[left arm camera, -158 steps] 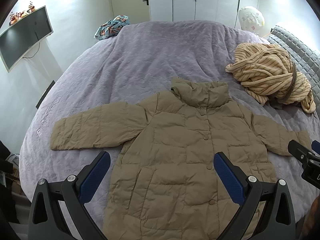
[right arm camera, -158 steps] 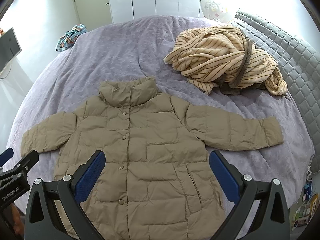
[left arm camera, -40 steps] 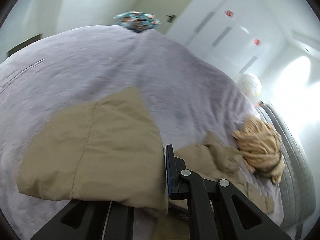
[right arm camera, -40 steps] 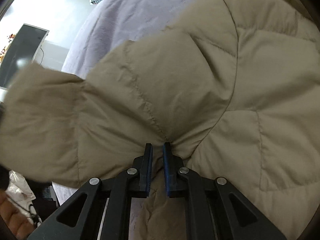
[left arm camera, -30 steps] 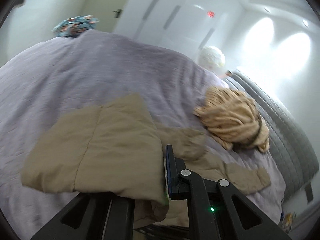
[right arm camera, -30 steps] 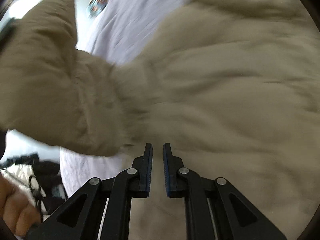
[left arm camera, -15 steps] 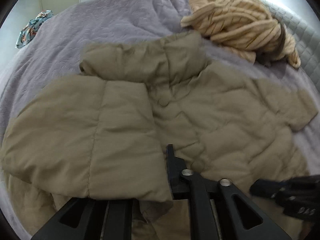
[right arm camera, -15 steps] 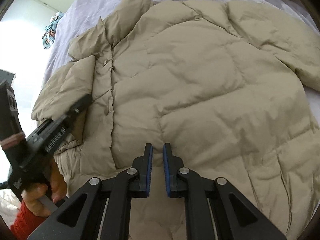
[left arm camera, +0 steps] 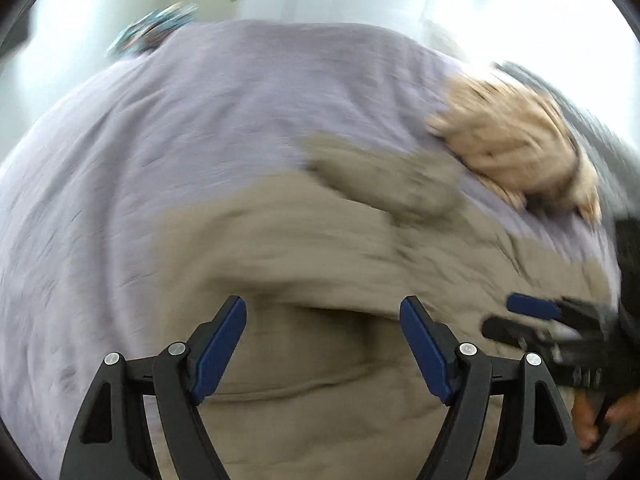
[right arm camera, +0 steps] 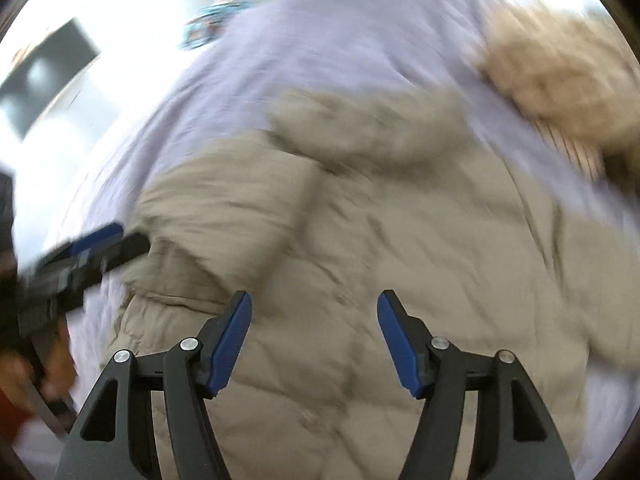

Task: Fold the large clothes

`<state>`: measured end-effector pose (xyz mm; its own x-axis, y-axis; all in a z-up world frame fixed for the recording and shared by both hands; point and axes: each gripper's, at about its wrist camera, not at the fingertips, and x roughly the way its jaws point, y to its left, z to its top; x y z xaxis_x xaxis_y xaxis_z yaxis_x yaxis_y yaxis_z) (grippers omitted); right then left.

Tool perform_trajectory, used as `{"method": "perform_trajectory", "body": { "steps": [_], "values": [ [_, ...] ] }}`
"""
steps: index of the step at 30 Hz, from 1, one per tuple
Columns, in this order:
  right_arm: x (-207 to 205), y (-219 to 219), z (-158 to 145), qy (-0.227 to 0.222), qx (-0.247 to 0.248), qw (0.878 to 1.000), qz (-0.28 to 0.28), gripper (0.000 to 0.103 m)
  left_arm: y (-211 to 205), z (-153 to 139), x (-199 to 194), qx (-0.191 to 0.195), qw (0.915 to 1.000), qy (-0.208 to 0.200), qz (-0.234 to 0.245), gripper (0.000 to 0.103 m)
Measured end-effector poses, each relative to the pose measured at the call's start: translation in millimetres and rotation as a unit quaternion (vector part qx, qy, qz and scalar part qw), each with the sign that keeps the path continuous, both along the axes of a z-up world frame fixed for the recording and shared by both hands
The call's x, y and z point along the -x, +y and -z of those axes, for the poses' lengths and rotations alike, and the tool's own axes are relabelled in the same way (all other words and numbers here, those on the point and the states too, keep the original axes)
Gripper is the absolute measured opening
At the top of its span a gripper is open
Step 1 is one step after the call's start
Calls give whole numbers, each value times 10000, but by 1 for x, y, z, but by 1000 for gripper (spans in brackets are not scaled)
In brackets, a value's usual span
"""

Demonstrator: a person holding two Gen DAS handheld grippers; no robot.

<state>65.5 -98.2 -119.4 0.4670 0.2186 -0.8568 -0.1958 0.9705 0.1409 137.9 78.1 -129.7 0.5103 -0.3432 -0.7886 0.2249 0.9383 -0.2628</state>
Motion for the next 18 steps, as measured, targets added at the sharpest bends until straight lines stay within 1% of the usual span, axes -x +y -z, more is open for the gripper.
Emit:
{"method": "perform_trajectory", "body": {
  "steps": [1,2,3,4,6,7,8,9,11,12,13,14,15,16,17,18],
  "values": [
    [-3,16,-2,-129,154,9995,-230,71,23,4,-10,115,9993,180,-318,80],
    [-6,37,-3,-285,406,9974,-515,75,39,10,-18,231,9978,323,-533,80],
    [-10,56,-1,-412,678,9941,-743,76,59,19,-28,487,9948,539,-714,80],
    [-13,74,3,-526,936,9895,-970,76,74,28,-36,719,9911,716,-857,80],
    [-16,101,12,-706,1543,9772,-1277,76,97,52,-55,1293,9788,1172,-1069,80],
    [-20,113,17,-816,1841,9699,-1373,76,104,64,-63,1530,9716,1384,-1156,80],
    [-21,118,20,-916,2024,9644,-1432,76,108,75,-72,1786,9649,1561,-1131,80],
    [-23,123,22,-1008,2182,9599,-1441,76,108,86,-81,2053,9581,1728,-1003,80],
    [-31,127,24,-1099,2418,9545,-1353,76,104,101,-95,2222,9521,1863,-966,80],
    [-34,126,24,-1110,2487,9534,-1300,76,102,105,-100,2231,9524,1830,-982,71],
    [-40,123,26,-1091,2549,9534,-1192,76,101,105,-103,2232,9538,1751,-986,40],
    [-43,121,26,-1079,2525,9551,-1111,70,96,106,-106,2198,9556,1716,-952,31],
    [-46,112,24,-1038,2360,9616,-939,31,91,103,-107,2070,9596,1635,-976,29],
    [-50,105,22,-963,2226,9670,-777,6,84,95,-106,1859,9670,1434,-990,23],
    [-52,92,19,-921,2063,9727,-528,5,76,86,-104,1556,9763,1200,-902,23],
    [-53,71,13,-891,1748,9805,-135,5,67,75,-99,1126,9865,894,-780,23]
  ]
}}
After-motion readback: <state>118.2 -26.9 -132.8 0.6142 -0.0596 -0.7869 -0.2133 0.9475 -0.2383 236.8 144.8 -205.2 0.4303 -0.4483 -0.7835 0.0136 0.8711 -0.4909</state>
